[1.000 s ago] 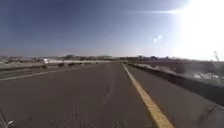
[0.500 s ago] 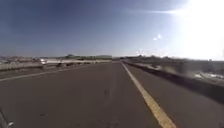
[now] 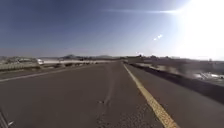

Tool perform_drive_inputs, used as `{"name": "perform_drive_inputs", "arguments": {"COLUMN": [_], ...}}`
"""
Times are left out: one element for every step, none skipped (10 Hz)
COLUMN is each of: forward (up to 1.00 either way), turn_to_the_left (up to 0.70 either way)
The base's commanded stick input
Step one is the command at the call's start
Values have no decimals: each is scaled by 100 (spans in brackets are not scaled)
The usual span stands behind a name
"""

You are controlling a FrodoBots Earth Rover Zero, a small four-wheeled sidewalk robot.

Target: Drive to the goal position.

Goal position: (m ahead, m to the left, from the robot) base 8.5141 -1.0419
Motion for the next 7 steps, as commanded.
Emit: {"name": "perform_drive_inputs", "arguments": {"forward": [70, 70, 70, 70, 70, 70, 70], "turn_to_the_left": [0, 0, 0, 0, 0, 0, 0]}}
